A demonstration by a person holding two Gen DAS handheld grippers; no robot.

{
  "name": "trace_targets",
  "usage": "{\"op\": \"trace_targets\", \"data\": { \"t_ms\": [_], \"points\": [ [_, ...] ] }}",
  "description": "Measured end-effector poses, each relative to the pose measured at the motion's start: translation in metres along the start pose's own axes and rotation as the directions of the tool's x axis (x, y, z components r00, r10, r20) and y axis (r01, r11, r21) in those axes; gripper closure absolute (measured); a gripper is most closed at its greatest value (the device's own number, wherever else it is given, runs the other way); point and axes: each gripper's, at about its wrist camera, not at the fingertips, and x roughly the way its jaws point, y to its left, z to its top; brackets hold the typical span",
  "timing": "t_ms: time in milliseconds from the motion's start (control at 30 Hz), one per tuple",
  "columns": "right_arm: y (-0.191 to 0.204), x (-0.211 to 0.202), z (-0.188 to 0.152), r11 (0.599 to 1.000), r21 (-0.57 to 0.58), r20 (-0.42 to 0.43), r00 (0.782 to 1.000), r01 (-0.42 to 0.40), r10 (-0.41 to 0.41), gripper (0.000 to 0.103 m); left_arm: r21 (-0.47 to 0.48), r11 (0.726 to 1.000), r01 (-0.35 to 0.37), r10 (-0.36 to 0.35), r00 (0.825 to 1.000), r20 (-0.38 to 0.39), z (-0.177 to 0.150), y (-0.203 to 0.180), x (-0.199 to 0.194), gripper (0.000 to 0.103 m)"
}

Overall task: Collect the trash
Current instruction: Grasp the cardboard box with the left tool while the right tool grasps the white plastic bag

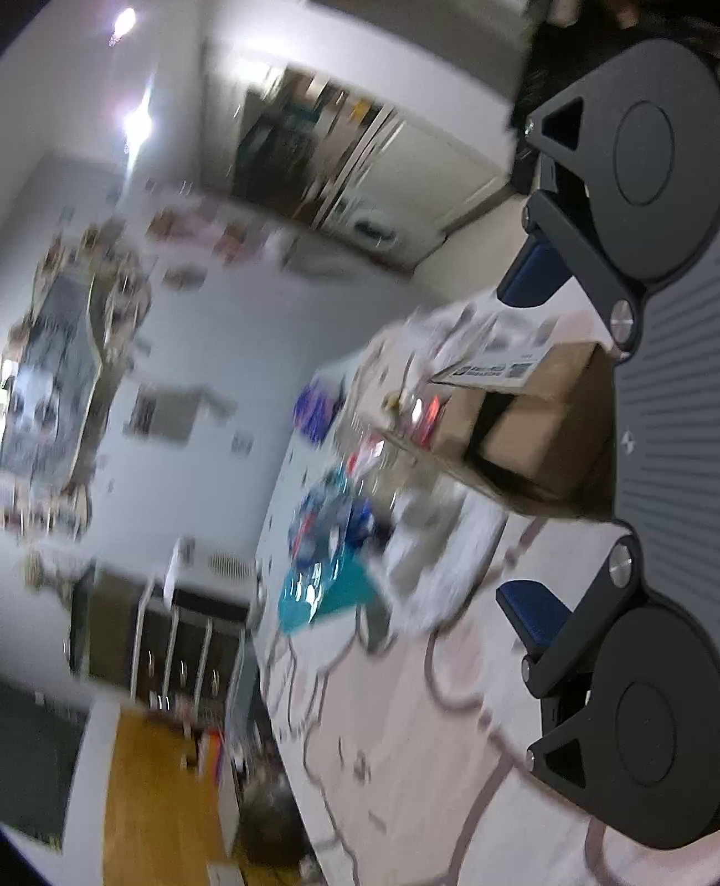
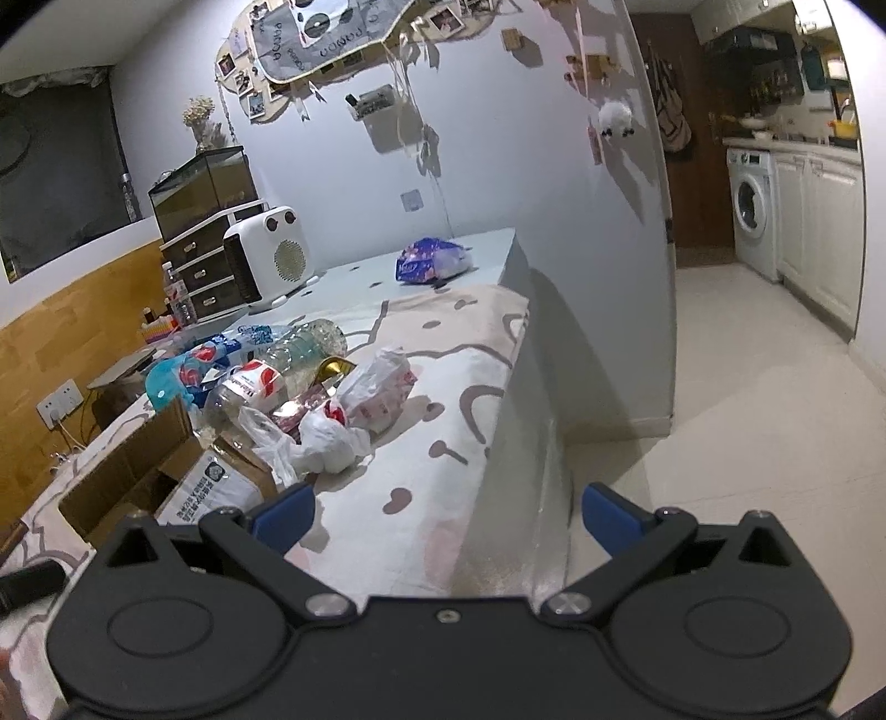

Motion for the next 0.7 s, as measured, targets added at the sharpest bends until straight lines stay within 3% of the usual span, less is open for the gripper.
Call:
{"op": "trace_targets", "data": {
  "t_ms": [200, 300, 500, 700],
  "points": [
    [0.01, 0.012, -0.003, 1.0, -0.001, 0.026, 1.0, -0.017, 0.017, 0.0, -0.096, 0.993, -0.065, 0.06, 0.997, -0.055, 0.009, 0.021, 0.031, 0.0],
    [0.014, 0.016, -0.002, 0.999, -0.001, 0.016, 0.998, -0.053, 0.053, 0.0, -0.151, 0.984, -0.093, 0.088, 0.995, -0.039, 0.004, 0.028, 0.045, 0.002],
    [0.024, 0.033, 0.004, 0.997, 0.006, -0.011, 0.997, -0.078, 0.078, 0.0, -0.237, 0.969, -0.066, 0.059, 0.998, -0.035, -0.004, 0.032, 0.059, 0.026],
    [0.027, 0.063, 0.02, 0.976, 0.165, -0.045, 0.988, -0.141, 0.15, 0.013, -0.168, 0.985, -0.039, 0.043, 0.999, 0.02, -0.013, 0.016, 0.056, 0.048]
  ]
}}
